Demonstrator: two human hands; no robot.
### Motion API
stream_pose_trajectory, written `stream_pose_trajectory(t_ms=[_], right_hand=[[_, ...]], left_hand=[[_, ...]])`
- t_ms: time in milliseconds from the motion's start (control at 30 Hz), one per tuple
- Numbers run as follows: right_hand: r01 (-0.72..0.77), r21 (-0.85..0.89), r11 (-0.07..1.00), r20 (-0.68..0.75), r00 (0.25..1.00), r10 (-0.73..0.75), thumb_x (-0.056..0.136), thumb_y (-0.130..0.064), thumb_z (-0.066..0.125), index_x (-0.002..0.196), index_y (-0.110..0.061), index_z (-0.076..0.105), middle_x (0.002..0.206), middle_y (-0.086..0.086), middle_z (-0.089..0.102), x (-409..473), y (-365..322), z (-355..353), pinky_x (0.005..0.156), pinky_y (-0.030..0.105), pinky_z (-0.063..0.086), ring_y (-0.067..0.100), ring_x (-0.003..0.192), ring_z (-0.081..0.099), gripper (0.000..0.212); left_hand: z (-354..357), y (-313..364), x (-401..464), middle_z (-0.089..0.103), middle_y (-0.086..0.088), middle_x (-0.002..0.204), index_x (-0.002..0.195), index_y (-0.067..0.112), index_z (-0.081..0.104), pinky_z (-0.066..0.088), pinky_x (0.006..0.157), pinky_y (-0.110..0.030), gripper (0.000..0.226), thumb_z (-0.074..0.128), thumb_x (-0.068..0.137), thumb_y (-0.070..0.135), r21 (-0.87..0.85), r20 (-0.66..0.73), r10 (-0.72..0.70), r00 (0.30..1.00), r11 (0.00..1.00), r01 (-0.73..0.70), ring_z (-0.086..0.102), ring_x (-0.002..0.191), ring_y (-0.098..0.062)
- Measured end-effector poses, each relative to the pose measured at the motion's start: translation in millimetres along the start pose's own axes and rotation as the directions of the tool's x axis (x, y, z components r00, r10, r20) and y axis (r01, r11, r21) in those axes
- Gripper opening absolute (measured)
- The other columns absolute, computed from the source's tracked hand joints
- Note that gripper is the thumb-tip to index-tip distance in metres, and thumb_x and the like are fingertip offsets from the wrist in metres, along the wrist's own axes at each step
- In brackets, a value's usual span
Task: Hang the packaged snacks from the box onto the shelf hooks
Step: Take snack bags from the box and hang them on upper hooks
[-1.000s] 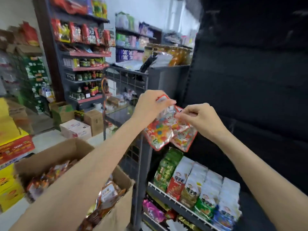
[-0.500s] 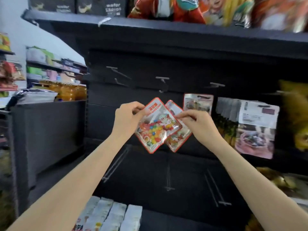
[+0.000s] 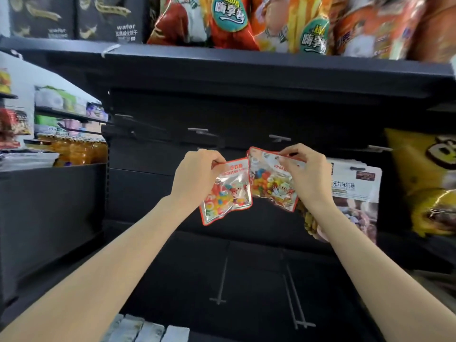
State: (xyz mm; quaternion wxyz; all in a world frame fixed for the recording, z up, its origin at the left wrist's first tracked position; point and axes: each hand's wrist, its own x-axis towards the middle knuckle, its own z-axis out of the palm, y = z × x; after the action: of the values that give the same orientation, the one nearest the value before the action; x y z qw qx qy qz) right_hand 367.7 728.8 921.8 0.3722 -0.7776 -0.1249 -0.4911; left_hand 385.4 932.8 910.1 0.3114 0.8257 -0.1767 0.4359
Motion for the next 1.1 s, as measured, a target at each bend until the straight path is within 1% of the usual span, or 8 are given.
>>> stream_pose_trajectory(t_ms=[67, 167, 267, 433, 600, 767, 967, 1100], right_hand=[[0.004, -0.019, 1.000, 0.005, 1.000, -0.003, 0.091, -0.018, 0.061, 0.092, -0.023, 0.064, 0.090, -0.011, 0.062, 1.9, 0.9, 1.1, 0.061, 0.005, 0.041, -0.003, 0.083, 0.057, 0.006], [0.034, -0.067, 0.997, -0.003, 0.999, -0.034, 0.091, -0.020, 0.061, 0.094, -0.022, 0.065, 0.090, -0.013, 0.060, 1.8, 2.7, 1.8, 0.063, 0.007, 0.041, -0.001, 0.083, 0.057, 0.005], [0.074, -0.074, 0.995, -0.003, 0.997, -0.075, 0.091, -0.020, 0.061, 0.099, -0.015, 0.068, 0.091, -0.010, 0.062, 2.3, 1.5, 0.5, 0.063, 0.003, 0.040, 0.000, 0.083, 0.057, 0.011], [0.103, -0.100, 0.990, -0.013, 0.994, -0.105, 0.092, -0.020, 0.060, 0.102, -0.014, 0.069, 0.091, -0.009, 0.061, 5.6, -3.0, 2.3, 0.069, 0.019, 0.048, 0.010, 0.092, 0.060, 0.014], [0.086, -0.132, 0.988, -0.010, 0.996, -0.089, 0.093, -0.017, 0.060, 0.103, -0.013, 0.069, 0.100, 0.001, 0.066, 8.6, -4.7, 6.4, 0.066, 0.014, 0.041, 0.013, 0.098, 0.059, 0.014], [0.085, -0.146, 0.986, -0.010, 0.996, -0.087, 0.094, -0.018, 0.058, 0.106, -0.011, 0.069, 0.102, 0.001, 0.066, 4.7, -4.7, 6.7, 0.067, 0.017, 0.046, 0.011, 0.096, 0.059, 0.017], [0.059, -0.120, 0.991, 0.015, 0.998, -0.057, 0.095, -0.019, 0.055, 0.110, -0.013, 0.068, 0.107, 0.001, 0.066, 5.4, -2.6, 8.5, 0.061, 0.010, 0.042, 0.004, 0.089, 0.055, 0.020], [0.021, -0.135, 0.991, 0.076, 0.997, -0.011, 0.097, -0.012, 0.050, 0.118, -0.015, 0.065, 0.118, 0.002, 0.064, 11.6, 7.7, 10.1, 0.057, 0.007, 0.040, 0.004, 0.097, 0.057, 0.026]], left_hand=[[3.3, 3.9, 0.4, 0.070, 0.001, 0.099, 0.103, 0.018, 0.070, 0.054, 0.078, -0.034, 0.017, 0.059, 0.091, 0.024, 0.018, 0.011, 0.001, 1.000, 1.000, -0.002, 0.064, 0.093, -0.015], [6.0, 6.8, 0.4, 0.070, 0.001, 0.100, 0.105, 0.018, 0.070, 0.054, 0.078, -0.032, 0.019, 0.059, 0.091, 0.026, 0.037, 0.018, 0.003, 1.000, 0.999, -0.003, 0.065, 0.091, -0.014], [7.0, 9.9, 0.7, 0.070, 0.000, 0.102, 0.107, 0.018, 0.069, 0.054, 0.080, -0.032, 0.021, 0.059, 0.091, 0.026, 0.052, 0.016, 0.000, 1.000, 0.999, -0.001, 0.065, 0.094, -0.015], [8.3, 9.1, 1.5, 0.070, 0.000, 0.103, 0.108, 0.018, 0.069, 0.053, 0.080, -0.031, 0.021, 0.059, 0.091, 0.025, 0.080, 0.020, 0.009, 1.000, 0.997, -0.011, 0.064, 0.096, -0.015], [7.8, 7.4, 4.4, 0.069, 0.001, 0.105, 0.107, 0.019, 0.069, 0.051, 0.080, -0.030, 0.020, 0.059, 0.092, 0.025, 0.092, 0.023, 0.014, 1.000, 0.996, -0.016, 0.062, 0.097, -0.015], [5.0, 7.2, 7.7, 0.070, 0.002, 0.104, 0.107, 0.020, 0.069, 0.047, 0.075, -0.024, 0.020, 0.058, 0.092, 0.026, 0.100, 0.026, 0.035, 0.999, 0.994, -0.038, 0.063, 0.094, -0.012], [6.5, 9.1, 10.5, 0.070, 0.003, 0.103, 0.106, 0.021, 0.070, 0.044, 0.073, -0.023, 0.019, 0.058, 0.092, 0.026, 0.107, 0.024, 0.052, 0.998, 0.993, -0.055, 0.063, 0.094, -0.012], [10.4, 12.3, 12.2, 0.070, 0.004, 0.104, 0.107, 0.022, 0.070, 0.043, 0.075, -0.025, 0.021, 0.055, 0.093, 0.027, 0.120, 0.029, 0.061, 0.998, 0.991, -0.064, 0.061, 0.099, -0.014]])
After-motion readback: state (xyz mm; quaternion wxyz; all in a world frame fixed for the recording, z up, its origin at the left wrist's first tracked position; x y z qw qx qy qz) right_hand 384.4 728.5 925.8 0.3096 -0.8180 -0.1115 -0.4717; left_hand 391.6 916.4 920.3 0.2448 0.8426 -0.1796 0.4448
